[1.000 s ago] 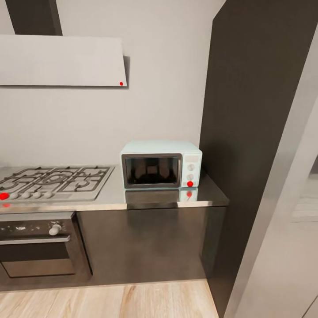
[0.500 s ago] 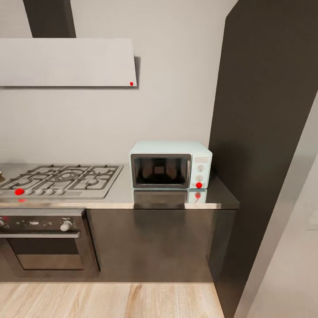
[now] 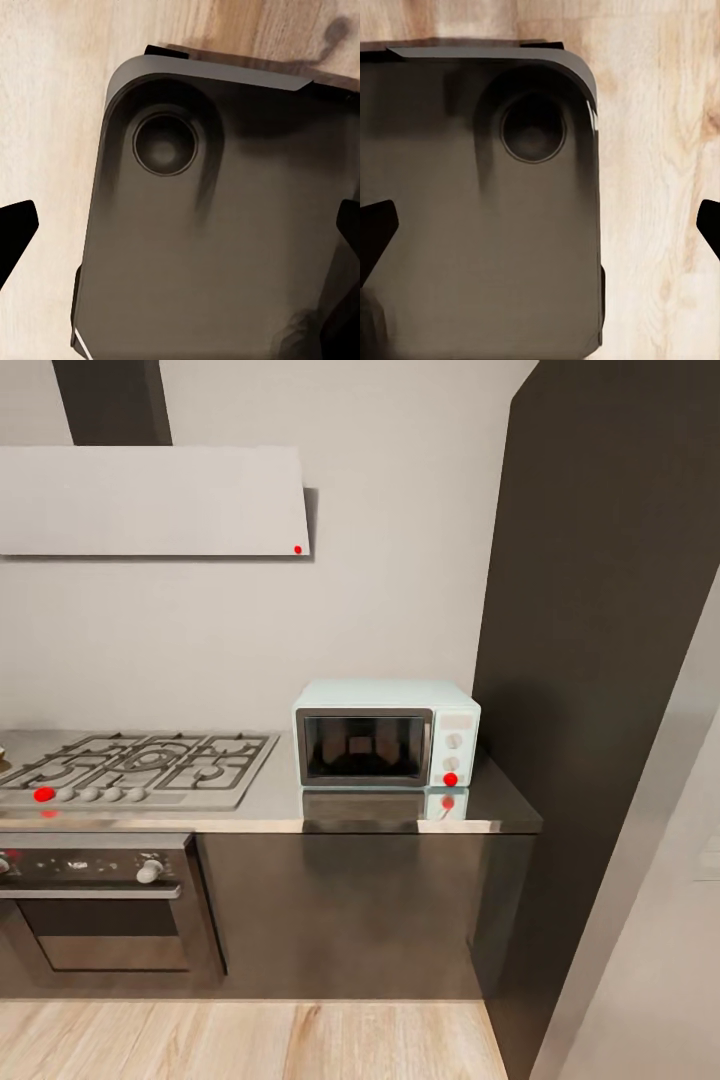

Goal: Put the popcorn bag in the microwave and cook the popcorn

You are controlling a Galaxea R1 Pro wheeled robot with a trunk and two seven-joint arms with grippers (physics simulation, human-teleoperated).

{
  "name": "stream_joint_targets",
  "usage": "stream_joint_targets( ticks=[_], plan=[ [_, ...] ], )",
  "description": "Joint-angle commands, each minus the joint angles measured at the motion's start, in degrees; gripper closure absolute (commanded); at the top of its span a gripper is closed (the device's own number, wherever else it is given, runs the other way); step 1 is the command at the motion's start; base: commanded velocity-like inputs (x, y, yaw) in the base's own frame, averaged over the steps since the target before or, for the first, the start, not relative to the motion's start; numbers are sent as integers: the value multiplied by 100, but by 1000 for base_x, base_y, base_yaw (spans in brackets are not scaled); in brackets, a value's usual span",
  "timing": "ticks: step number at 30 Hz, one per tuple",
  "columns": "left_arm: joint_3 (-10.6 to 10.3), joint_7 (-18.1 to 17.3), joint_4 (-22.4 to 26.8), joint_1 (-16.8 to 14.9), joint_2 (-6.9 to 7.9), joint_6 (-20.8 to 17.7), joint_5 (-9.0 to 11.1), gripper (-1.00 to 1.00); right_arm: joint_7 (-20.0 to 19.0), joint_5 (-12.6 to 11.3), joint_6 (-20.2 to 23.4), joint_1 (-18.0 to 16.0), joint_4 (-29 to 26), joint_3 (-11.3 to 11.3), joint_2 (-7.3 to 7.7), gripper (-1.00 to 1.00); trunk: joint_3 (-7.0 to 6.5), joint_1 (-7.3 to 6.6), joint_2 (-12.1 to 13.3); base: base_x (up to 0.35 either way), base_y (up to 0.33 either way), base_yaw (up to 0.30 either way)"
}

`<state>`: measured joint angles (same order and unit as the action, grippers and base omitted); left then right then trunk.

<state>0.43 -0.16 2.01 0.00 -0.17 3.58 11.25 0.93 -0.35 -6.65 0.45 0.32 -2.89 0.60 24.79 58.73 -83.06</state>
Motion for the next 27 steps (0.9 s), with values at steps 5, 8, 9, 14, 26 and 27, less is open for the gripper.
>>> stream_joint_targets(
  ticks=[5,8,9,14,26,27],
  plan=[
    [1,-2,1,0,-1,12,35,-100,5,-12,-13,-1,4,-28,-1,-100,4,0,-2,0,0,0],
    [1,-2,1,-1,-1,11,35,-100,4,-10,-12,-1,4,-27,13,-100,4,0,-2,0,0,0],
    [1,-2,1,-1,-1,11,36,-100,4,-7,-15,1,4,-22,17,-100,4,0,-2,0,0,0],
    [-8,-6,1,-2,1,1,36,-100,-38,108,-23,-1,-340,-22,-2,-100,4,0,-2,1,0,0],
    [-16,-54,1,-1,5,-4,27,-100,-36,306,-21,-1,-655,-21,-22,-100,4,0,-2,241,0,0],
    [-16,-54,1,0,6,-5,27,-100,-34,310,-21,-1,-679,-23,-23,-100,4,0,-2,277,0,0]
  ],
)
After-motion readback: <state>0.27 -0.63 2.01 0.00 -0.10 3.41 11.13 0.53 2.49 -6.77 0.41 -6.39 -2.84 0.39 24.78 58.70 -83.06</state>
